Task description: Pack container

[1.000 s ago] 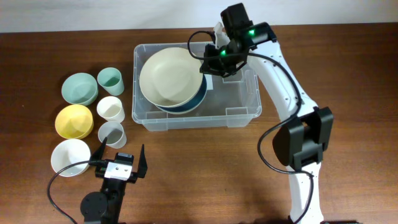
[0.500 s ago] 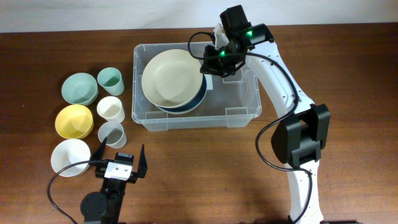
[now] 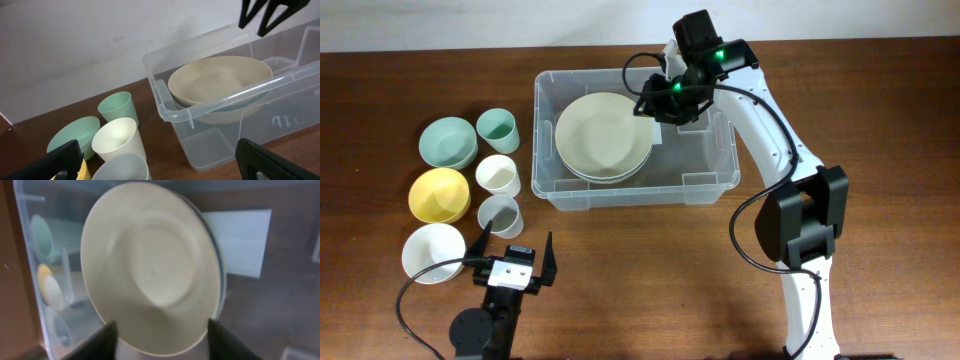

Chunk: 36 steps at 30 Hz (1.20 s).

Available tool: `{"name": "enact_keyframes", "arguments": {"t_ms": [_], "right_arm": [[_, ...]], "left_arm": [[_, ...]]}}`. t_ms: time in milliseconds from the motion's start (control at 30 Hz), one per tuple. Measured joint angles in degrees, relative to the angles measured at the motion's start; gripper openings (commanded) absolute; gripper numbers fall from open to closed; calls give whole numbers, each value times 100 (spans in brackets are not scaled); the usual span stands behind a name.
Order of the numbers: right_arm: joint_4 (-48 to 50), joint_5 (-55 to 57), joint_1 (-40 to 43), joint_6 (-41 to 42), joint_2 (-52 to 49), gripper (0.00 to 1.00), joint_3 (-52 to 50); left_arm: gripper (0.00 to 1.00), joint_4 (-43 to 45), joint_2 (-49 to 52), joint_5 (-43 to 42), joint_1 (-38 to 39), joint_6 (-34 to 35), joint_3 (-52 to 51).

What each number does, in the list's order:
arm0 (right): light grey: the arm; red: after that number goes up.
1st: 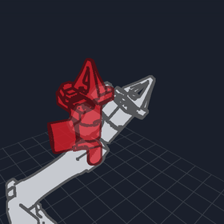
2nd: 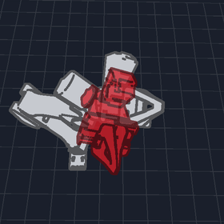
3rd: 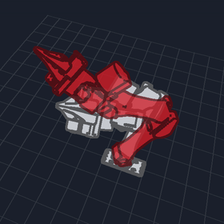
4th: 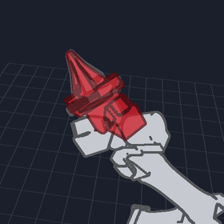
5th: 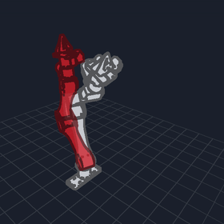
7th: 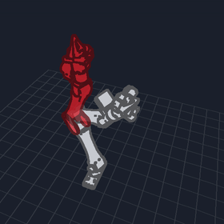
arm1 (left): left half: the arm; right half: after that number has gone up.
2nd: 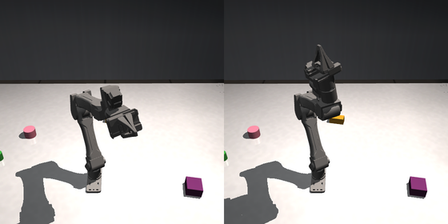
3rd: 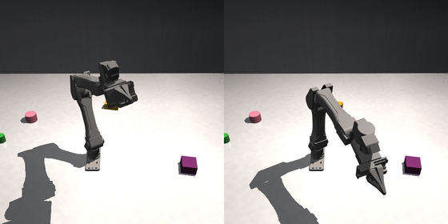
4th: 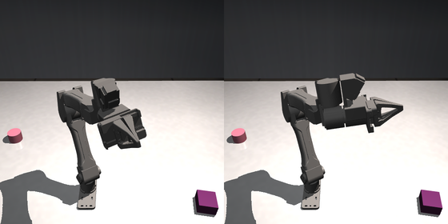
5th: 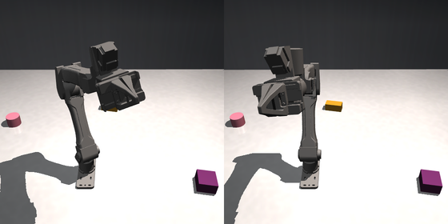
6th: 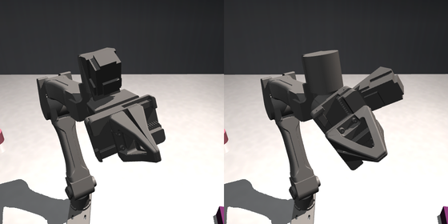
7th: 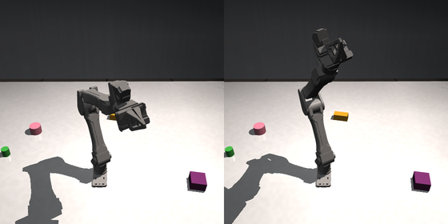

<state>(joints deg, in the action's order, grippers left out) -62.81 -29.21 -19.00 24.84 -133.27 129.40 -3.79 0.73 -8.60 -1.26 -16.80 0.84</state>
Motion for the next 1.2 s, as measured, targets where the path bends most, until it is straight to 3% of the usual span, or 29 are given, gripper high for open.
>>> {"name": "enact_keyframes", "arguments": {"t_ms": [100,267,433,800,1033,1200], "right_arm": [[-13,72,2,-22,0,78,0],[-179,90,59,-105,0,86,28],[-1088,256,291,-282,4,95,706],[-3412,1996,1711,-457,343,99,2988],[-3412,2122,2743,-745,662,99,2951],[-3407,2179,3309,-1185,1373,99,1727]], "left_arm": [[100,0,0,-2,-2,0,0],[100,0,0,0,-2,0,0],[100,2,0,-2,-2,2,0],[100,2,0,-2,-2,2,0],[100,2,0,0,-2,0,0],[100,0,0,0,-2,0,0]]}}
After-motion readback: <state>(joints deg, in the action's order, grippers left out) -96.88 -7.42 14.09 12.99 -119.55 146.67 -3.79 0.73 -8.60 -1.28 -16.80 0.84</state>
